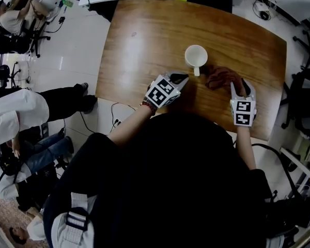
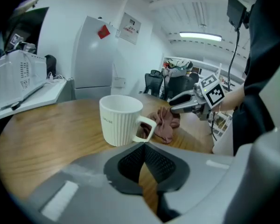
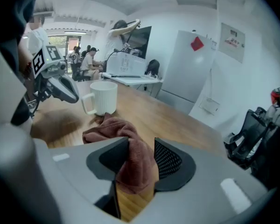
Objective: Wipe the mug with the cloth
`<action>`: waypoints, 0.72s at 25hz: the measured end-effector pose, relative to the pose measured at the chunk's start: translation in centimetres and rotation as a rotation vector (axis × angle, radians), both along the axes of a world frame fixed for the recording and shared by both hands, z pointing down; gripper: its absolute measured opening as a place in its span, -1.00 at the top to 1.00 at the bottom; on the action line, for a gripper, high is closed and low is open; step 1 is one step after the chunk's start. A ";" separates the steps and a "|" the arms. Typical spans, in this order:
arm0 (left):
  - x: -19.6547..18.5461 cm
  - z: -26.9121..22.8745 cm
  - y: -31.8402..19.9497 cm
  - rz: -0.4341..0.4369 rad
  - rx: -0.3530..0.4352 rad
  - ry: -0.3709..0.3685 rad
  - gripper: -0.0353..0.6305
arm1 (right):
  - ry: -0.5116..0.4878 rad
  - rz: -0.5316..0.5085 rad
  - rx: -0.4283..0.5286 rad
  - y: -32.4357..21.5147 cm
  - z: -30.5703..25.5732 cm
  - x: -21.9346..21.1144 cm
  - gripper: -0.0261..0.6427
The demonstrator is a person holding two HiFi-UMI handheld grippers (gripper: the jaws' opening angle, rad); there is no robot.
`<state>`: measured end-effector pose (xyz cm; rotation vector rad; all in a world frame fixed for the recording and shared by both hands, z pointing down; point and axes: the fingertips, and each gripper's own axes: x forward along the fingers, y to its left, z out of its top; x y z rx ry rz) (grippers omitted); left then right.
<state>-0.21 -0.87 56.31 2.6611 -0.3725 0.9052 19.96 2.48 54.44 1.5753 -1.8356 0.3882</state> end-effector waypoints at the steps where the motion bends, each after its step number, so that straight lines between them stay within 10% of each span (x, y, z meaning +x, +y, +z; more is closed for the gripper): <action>1: -0.4 -1.0 -0.4 -0.026 0.008 0.032 0.89 | 0.006 0.027 0.039 0.0 -1.3 0.6 0.40; 9: -2.4 -12.7 -3.6 -0.235 0.057 0.383 0.89 | -0.038 0.008 0.295 0.2 -11.7 0.2 0.40; 18: -1.0 -20.4 -2.6 -0.170 0.213 0.485 0.89 | -0.065 -0.073 0.388 0.2 -16.2 -4.3 0.40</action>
